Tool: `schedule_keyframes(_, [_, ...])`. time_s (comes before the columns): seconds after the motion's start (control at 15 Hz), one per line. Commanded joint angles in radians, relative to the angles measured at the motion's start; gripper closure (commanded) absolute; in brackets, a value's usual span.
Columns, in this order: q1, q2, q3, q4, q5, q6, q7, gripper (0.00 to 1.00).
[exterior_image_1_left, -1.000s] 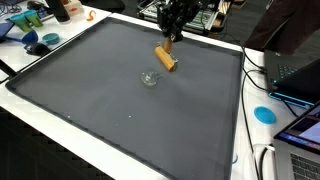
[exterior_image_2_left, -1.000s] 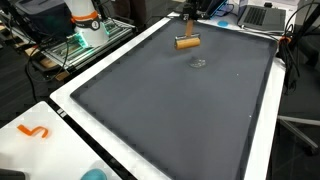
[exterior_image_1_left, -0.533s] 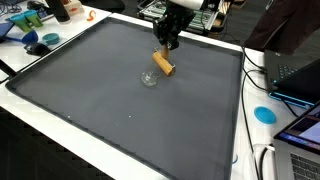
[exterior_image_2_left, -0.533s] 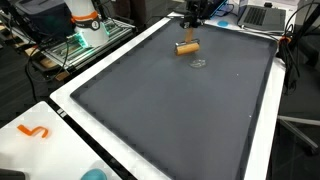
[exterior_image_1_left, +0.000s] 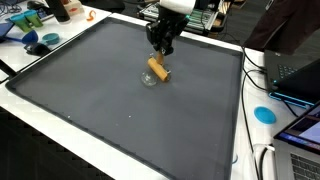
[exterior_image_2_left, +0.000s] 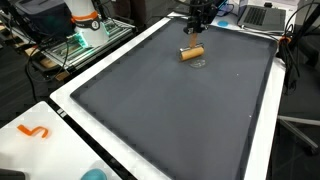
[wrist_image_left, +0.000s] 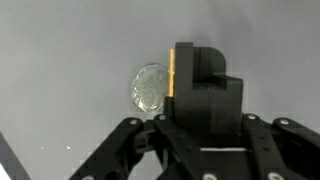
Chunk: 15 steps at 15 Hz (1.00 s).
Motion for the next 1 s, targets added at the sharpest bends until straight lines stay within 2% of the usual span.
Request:
schedule_keyframes(0.0, [0.0,0.021,-0.012,-0.003,-0.042,0.035,0.006,0.76])
schedule_keyframes(0.93, [-0.027,0.078,-0.033,0.039,-0.009,0.086,0.045,0.76])
